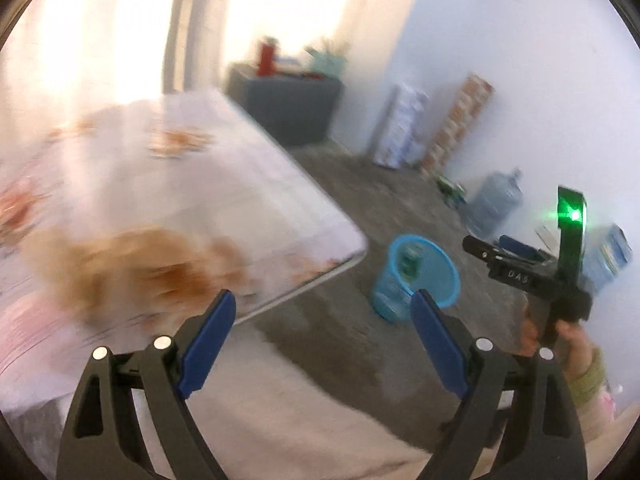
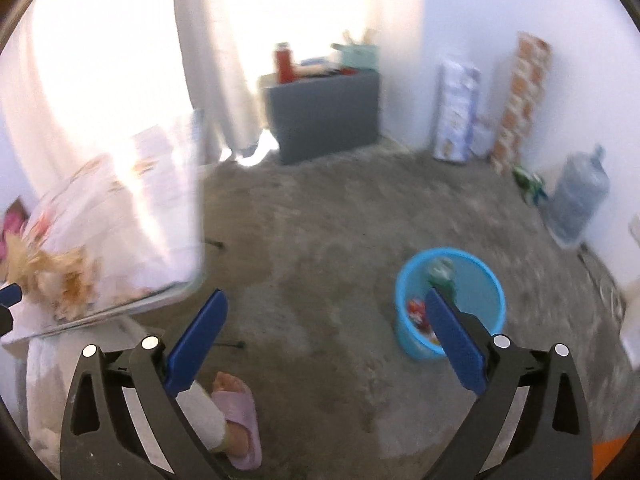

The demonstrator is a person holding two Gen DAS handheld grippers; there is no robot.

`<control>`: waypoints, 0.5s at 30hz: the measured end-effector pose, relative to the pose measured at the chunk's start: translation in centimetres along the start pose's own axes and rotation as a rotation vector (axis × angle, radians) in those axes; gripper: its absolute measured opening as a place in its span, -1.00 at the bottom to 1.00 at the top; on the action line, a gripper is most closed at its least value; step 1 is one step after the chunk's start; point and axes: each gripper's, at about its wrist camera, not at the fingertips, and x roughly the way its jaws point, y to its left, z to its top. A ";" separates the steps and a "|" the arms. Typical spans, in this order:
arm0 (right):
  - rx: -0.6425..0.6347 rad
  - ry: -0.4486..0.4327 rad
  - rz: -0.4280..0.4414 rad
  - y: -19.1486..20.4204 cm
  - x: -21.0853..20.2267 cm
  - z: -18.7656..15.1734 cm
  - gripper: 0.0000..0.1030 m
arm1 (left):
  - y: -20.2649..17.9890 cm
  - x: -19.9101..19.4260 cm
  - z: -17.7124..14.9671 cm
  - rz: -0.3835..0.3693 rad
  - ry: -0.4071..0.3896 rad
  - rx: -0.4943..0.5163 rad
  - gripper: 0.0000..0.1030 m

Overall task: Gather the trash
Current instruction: 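Swing both grippers back toward the table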

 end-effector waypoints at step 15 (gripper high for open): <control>-0.251 -0.090 0.356 14.8 -2.1 3.1 0.84 | 9.9 -12.5 -5.9 0.149 -0.315 -0.155 0.69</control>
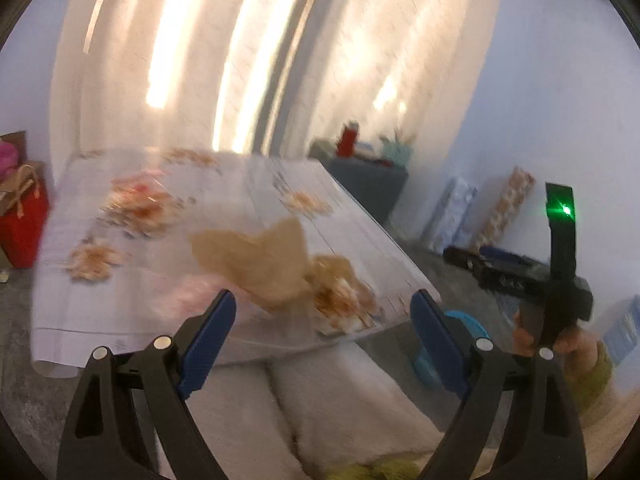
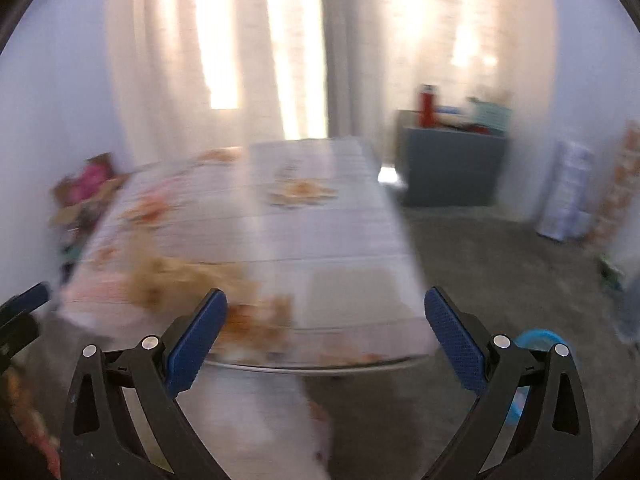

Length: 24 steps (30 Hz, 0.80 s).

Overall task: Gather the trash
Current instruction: 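Swing both grippers back toward the table, then grasp the clear plastic bag with the left gripper while the right grasps the tan paper towel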

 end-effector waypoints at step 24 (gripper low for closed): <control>-0.078 0.247 0.289 11.8 8.6 2.3 0.64 | 7.8 4.4 -1.3 0.153 0.070 -0.157 0.23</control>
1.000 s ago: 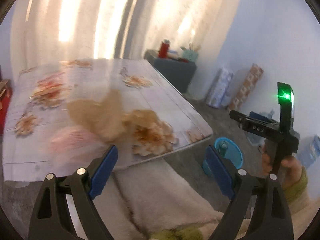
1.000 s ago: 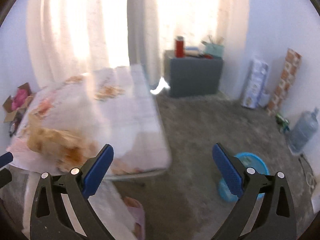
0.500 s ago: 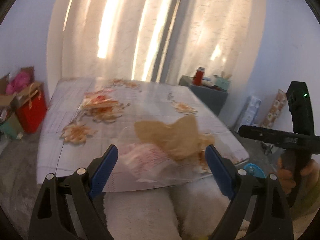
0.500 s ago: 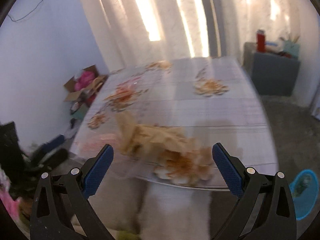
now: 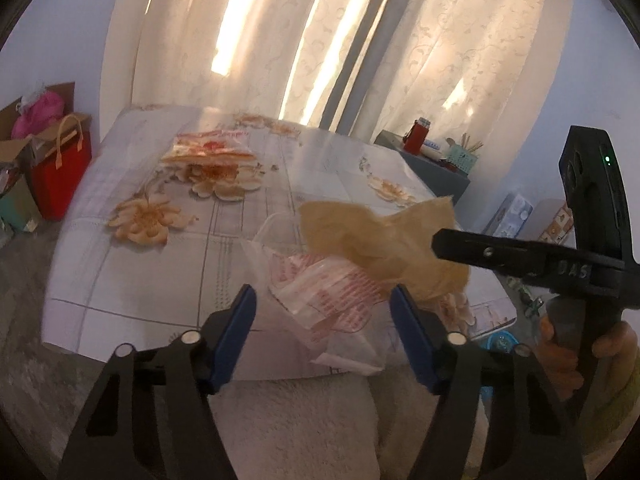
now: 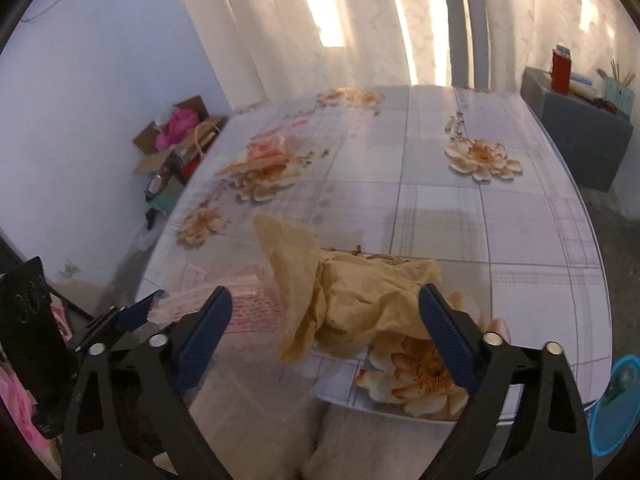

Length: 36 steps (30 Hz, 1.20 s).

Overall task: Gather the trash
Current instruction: 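Grasp the clear plastic bag with the left gripper while the right grasps the tan paper towel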

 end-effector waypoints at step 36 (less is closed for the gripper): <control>0.099 -0.143 0.010 -4.5 -1.2 4.7 -0.82 | 0.7 0.0 2.8 -0.095 -0.162 -0.085 -0.66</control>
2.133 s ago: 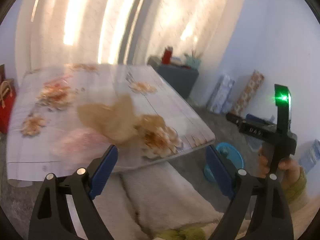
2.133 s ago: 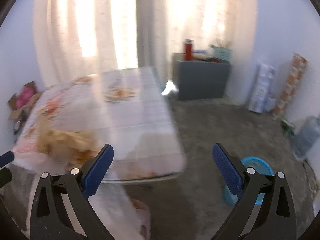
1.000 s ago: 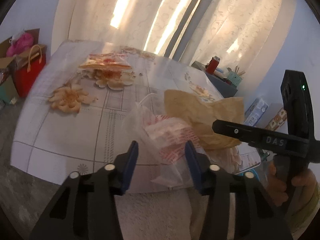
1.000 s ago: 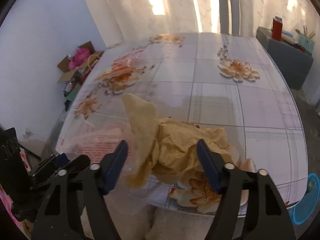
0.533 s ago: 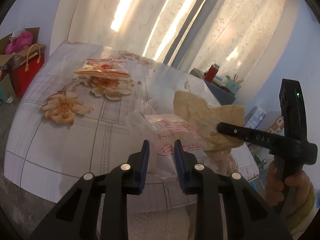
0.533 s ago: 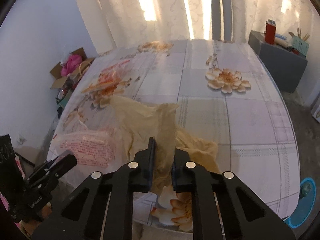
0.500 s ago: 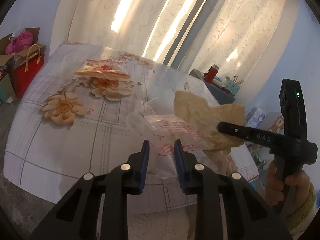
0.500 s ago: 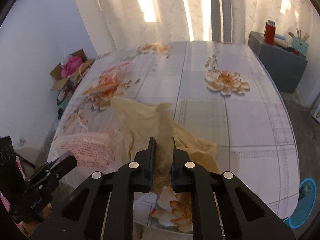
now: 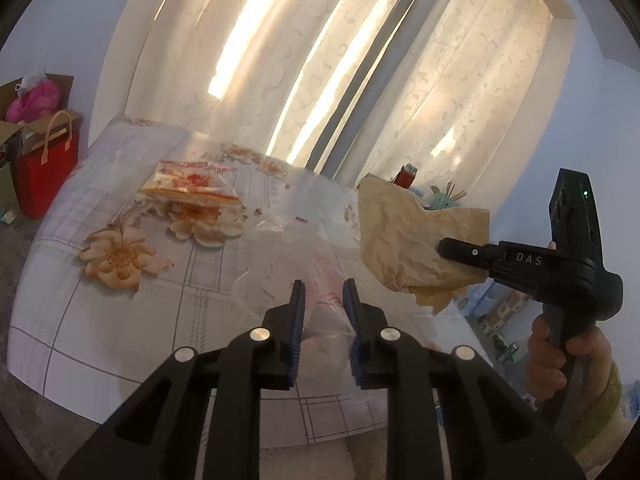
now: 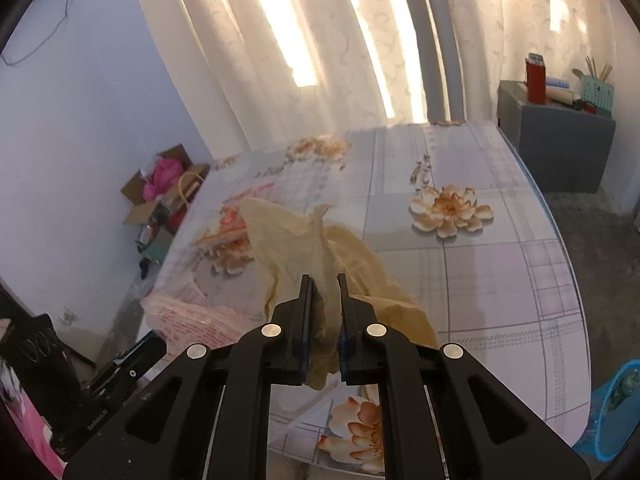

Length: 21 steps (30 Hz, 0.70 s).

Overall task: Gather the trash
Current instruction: 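Grasp the clear plastic bag with the left gripper while the right grasps the tan paper towel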

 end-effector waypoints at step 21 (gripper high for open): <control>0.089 -0.046 0.012 -3.0 -3.7 -1.7 -0.82 | 2.8 -6.7 2.8 -0.023 -0.205 -0.094 -0.88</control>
